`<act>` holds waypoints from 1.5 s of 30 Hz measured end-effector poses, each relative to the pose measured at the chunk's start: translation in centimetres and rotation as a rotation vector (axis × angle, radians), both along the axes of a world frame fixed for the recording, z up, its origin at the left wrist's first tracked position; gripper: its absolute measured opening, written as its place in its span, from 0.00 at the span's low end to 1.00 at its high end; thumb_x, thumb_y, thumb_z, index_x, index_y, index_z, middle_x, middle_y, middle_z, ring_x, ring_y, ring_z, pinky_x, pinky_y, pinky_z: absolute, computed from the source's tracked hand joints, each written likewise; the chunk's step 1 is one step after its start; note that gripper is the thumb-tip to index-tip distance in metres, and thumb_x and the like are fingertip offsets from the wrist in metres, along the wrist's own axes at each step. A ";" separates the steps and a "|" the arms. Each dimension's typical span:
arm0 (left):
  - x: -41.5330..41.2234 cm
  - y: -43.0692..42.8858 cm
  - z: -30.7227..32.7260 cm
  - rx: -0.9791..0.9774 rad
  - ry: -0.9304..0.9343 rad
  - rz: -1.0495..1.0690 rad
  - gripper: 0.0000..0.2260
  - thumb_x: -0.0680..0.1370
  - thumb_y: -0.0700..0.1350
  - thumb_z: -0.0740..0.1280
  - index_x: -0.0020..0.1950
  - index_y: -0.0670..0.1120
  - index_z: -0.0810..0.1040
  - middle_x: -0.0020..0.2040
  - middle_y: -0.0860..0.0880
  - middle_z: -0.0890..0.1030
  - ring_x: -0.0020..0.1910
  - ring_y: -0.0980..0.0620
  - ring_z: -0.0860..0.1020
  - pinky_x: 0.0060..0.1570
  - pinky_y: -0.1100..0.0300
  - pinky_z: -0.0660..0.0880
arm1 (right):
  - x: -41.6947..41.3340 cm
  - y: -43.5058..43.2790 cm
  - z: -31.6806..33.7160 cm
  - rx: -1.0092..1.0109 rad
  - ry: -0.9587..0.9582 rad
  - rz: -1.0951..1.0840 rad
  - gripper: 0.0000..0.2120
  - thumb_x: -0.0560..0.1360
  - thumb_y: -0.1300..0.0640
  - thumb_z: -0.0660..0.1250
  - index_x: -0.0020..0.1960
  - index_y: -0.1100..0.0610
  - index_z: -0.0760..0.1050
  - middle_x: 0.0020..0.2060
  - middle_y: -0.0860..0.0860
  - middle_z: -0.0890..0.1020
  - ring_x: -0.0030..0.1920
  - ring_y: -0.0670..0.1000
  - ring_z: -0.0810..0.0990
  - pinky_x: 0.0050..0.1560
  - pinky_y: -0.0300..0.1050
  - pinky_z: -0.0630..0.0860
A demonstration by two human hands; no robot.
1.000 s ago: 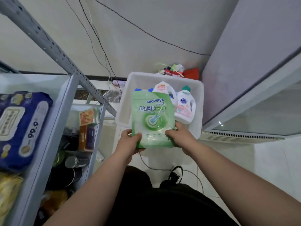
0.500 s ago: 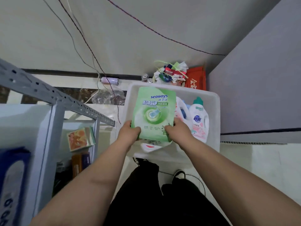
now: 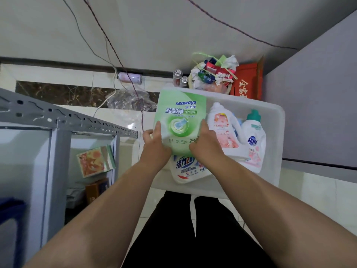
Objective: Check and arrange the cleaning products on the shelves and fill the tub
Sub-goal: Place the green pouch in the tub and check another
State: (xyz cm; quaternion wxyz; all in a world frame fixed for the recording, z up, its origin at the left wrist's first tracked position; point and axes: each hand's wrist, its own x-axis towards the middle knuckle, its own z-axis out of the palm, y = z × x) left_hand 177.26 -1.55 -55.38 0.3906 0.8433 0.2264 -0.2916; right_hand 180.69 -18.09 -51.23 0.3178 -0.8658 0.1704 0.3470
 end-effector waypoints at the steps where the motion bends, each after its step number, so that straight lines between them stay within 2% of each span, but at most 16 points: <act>1: -0.2 -0.1 -0.1 0.042 -0.005 -0.075 0.38 0.76 0.39 0.66 0.82 0.55 0.53 0.73 0.45 0.55 0.62 0.42 0.73 0.60 0.55 0.71 | -0.1 0.0 0.0 -0.027 -0.001 0.079 0.37 0.76 0.62 0.65 0.81 0.49 0.54 0.63 0.56 0.66 0.53 0.57 0.74 0.42 0.46 0.74; 2: -0.2 -0.2 -0.3 0.093 0.004 -0.147 0.37 0.76 0.41 0.67 0.82 0.55 0.54 0.76 0.44 0.53 0.68 0.38 0.69 0.66 0.51 0.70 | -0.3 0.0 -0.3 -0.076 -0.013 0.176 0.36 0.76 0.61 0.65 0.81 0.50 0.55 0.68 0.57 0.63 0.61 0.60 0.72 0.53 0.49 0.77; 3: -0.2 -0.3 -0.4 0.139 0.007 -0.202 0.36 0.77 0.43 0.67 0.82 0.54 0.55 0.77 0.43 0.53 0.71 0.36 0.65 0.69 0.48 0.66 | -0.5 0.0 -0.6 -0.139 -0.034 0.284 0.33 0.77 0.60 0.65 0.79 0.51 0.59 0.73 0.57 0.59 0.69 0.61 0.67 0.63 0.51 0.74; 5: 0.0 -0.5 -0.7 0.239 -0.032 -0.280 0.35 0.76 0.46 0.67 0.82 0.50 0.58 0.78 0.40 0.54 0.73 0.35 0.60 0.71 0.46 0.63 | -0.6 0.0 -1.2 -0.222 -0.073 0.462 0.28 0.78 0.56 0.64 0.77 0.55 0.64 0.79 0.57 0.55 0.77 0.60 0.57 0.72 0.53 0.65; 9: 0.2 -0.9 -0.9 0.420 -0.188 -0.569 0.36 0.76 0.48 0.67 0.81 0.45 0.57 0.82 0.38 0.50 0.80 0.35 0.50 0.77 0.40 0.55 | -0.3 -0.7 -1.9 -0.260 -0.065 0.652 0.33 0.79 0.51 0.63 0.81 0.54 0.57 0.82 0.57 0.52 0.82 0.59 0.47 0.78 0.59 0.56; 13: -0.4 -1.6 -1.3 0.433 -0.134 -0.766 0.33 0.82 0.51 0.60 0.83 0.47 0.49 0.83 0.40 0.47 0.82 0.38 0.45 0.78 0.42 0.51 | -0.5 -1.7 -2.1 -0.247 0.016 0.766 0.38 0.81 0.48 0.61 0.84 0.51 0.46 0.83 0.55 0.43 0.83 0.59 0.41 0.80 0.61 0.46; 15: -0.3 -1.7 -1.4 0.475 -0.099 -0.803 0.32 0.83 0.50 0.59 0.83 0.46 0.48 0.83 0.40 0.47 0.82 0.38 0.46 0.78 0.43 0.54 | -0.4 -2.1 -2.1 -0.236 0.035 0.798 0.39 0.81 0.47 0.62 0.84 0.50 0.46 0.83 0.54 0.43 0.83 0.59 0.42 0.80 0.62 0.46; 17: -0.1 -2.2 -0.5 0.467 -0.062 -0.811 0.32 0.83 0.46 0.60 0.83 0.46 0.48 0.83 0.39 0.48 0.82 0.37 0.48 0.77 0.43 0.57 | -0.3 -2.4 -1.5 -0.223 -0.006 0.779 0.36 0.79 0.48 0.64 0.83 0.51 0.53 0.82 0.56 0.52 0.82 0.60 0.49 0.80 0.61 0.53; 20: -0.6 -3.5 2.5 0.420 -0.070 -0.773 0.31 0.82 0.43 0.61 0.83 0.45 0.51 0.82 0.40 0.54 0.81 0.36 0.52 0.77 0.42 0.57 | -1.3 -3.6 0.7 -0.157 -0.190 0.785 0.29 0.76 0.53 0.65 0.76 0.56 0.67 0.72 0.59 0.70 0.75 0.62 0.64 0.73 0.61 0.65; 23: -3.5 -4.5 6.7 0.395 -0.111 -0.708 0.28 0.82 0.46 0.57 0.82 0.41 0.57 0.81 0.38 0.60 0.79 0.35 0.58 0.77 0.42 0.59 | -3.3 -5.8 3.0 -0.052 -0.413 0.845 0.24 0.69 0.57 0.68 0.64 0.63 0.79 0.58 0.64 0.80 0.62 0.67 0.77 0.58 0.66 0.77; 25: -6.9 -5.5 9.4 0.383 -0.247 -0.612 0.28 0.78 0.49 0.54 0.75 0.38 0.69 0.71 0.35 0.73 0.69 0.33 0.72 0.66 0.38 0.72 | -4.7 -7.2 5.5 -0.017 -0.497 0.918 0.23 0.69 0.55 0.68 0.62 0.62 0.79 0.59 0.63 0.81 0.63 0.66 0.77 0.60 0.65 0.77; 27: -11.1 -6.8 11.7 0.404 -0.369 -0.497 0.26 0.76 0.50 0.56 0.68 0.38 0.76 0.60 0.37 0.80 0.57 0.35 0.78 0.55 0.40 0.78 | -6.3 -8.4 7.9 0.025 -0.602 1.017 0.23 0.70 0.52 0.65 0.62 0.61 0.79 0.58 0.61 0.81 0.63 0.65 0.78 0.60 0.61 0.78; 31: -19.6 -10.3 16.3 0.530 -0.356 -0.257 0.23 0.76 0.51 0.60 0.65 0.40 0.78 0.56 0.41 0.82 0.54 0.38 0.79 0.55 0.46 0.78 | -10.0 -9.9 10.9 0.137 -0.699 1.245 0.23 0.69 0.53 0.65 0.61 0.61 0.79 0.56 0.62 0.81 0.56 0.65 0.81 0.52 0.59 0.81; 35: -27.4 -13.0 19.8 0.573 -0.260 -0.005 0.25 0.77 0.54 0.57 0.66 0.42 0.78 0.57 0.44 0.82 0.56 0.41 0.80 0.55 0.47 0.78 | -14.3 -9.6 12.6 0.218 -0.788 1.446 0.22 0.69 0.57 0.72 0.62 0.63 0.79 0.56 0.63 0.81 0.56 0.66 0.81 0.51 0.59 0.81; 39: -34.9 -13.8 22.7 0.640 -0.184 0.164 0.24 0.79 0.56 0.58 0.72 0.46 0.74 0.64 0.47 0.79 0.63 0.45 0.76 0.61 0.49 0.75 | -20.5 -7.6 15.1 0.302 -0.763 1.628 0.26 0.67 0.58 0.78 0.63 0.63 0.79 0.57 0.63 0.81 0.59 0.65 0.81 0.53 0.60 0.82; 45: -49.1 -15.0 25.3 0.711 -0.154 0.422 0.24 0.82 0.55 0.60 0.77 0.50 0.68 0.72 0.51 0.74 0.71 0.49 0.70 0.69 0.52 0.69 | -32.9 -3.7 18.1 0.392 -0.825 1.865 0.25 0.69 0.58 0.77 0.64 0.62 0.78 0.57 0.61 0.82 0.59 0.63 0.81 0.54 0.59 0.81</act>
